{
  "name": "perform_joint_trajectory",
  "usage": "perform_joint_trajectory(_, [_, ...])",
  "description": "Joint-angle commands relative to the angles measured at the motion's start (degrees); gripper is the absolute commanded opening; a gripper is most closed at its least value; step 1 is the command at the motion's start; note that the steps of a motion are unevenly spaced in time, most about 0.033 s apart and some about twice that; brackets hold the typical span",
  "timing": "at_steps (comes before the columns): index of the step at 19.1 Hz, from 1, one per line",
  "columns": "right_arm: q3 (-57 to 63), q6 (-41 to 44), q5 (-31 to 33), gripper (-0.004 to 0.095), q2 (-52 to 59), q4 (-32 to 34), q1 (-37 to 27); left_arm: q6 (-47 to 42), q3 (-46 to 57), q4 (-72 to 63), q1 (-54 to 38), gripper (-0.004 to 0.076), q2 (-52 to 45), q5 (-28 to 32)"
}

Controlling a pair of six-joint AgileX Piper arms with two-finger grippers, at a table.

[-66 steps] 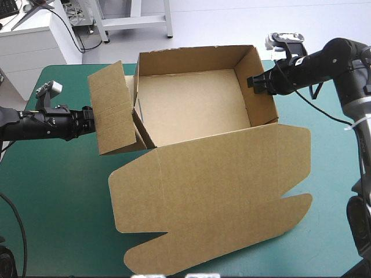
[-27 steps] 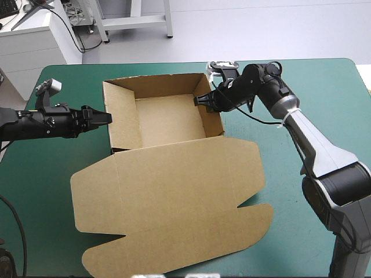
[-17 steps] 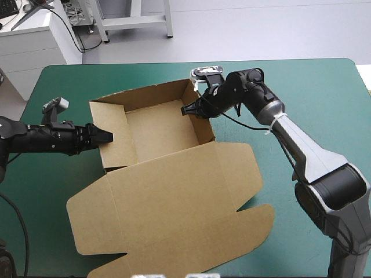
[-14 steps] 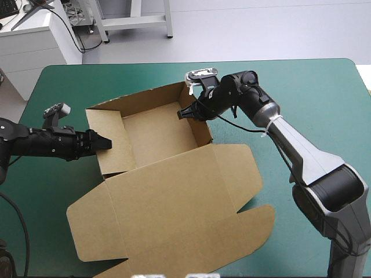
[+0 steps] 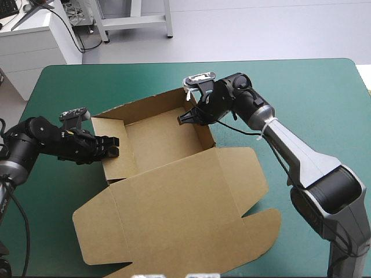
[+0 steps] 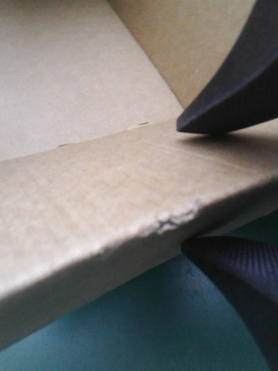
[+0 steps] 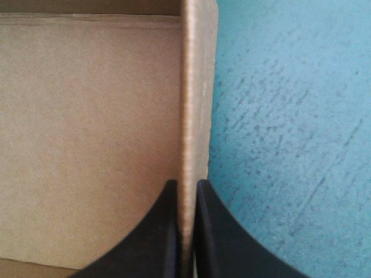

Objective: Fold the box

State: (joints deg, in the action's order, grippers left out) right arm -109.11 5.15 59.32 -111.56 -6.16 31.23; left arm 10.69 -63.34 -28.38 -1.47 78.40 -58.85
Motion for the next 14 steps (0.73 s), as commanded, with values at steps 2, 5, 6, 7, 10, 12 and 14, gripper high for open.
perform_joint_trajectory(2, [-1.84,2.42,-1.04,0.0000,3.56,-5.63,0.89,-12.74,-1.31,2.80,2.74,0.0296,-1.45,5.69])
perform_joint_trajectory(5, [-1.84,2.55,-0.65,0.0001,3.56,-5.52,0.89,-15.47,-1.31,4.96,2.74,0.0102,-1.45,5.14])
perform_joint_trajectory(6, [-1.84,2.55,-0.41,0.0000,3.56,-4.82,0.89,-15.47,-1.31,4.90,2.74,0.0034,-1.45,5.41])
perform_joint_trajectory(7, [-1.84,2.55,0.34,0.0000,3.67,-2.50,0.89,-14.47,-1.31,4.90,2.74,-0.0008,-1.45,6.07])
perform_joint_trajectory(10, [-1.84,2.55,1.70,0.0000,5.26,2.29,0.68,-14.44,-4.37,5.52,2.74,-0.0008,-0.72,7.17])
perform_joint_trajectory(12, [-1.84,2.76,4.33,0.0000,6.56,6.75,0.68,-14.44,-9.45,6.27,2.74,-0.0008,0.90,5.28])
perform_joint_trajectory(14, [-1.84,4.96,8.69,0.0000,7.24,12.47,0.56,-14.82,-15.55,11.80,5.09,-0.0008,3.65,2.30])
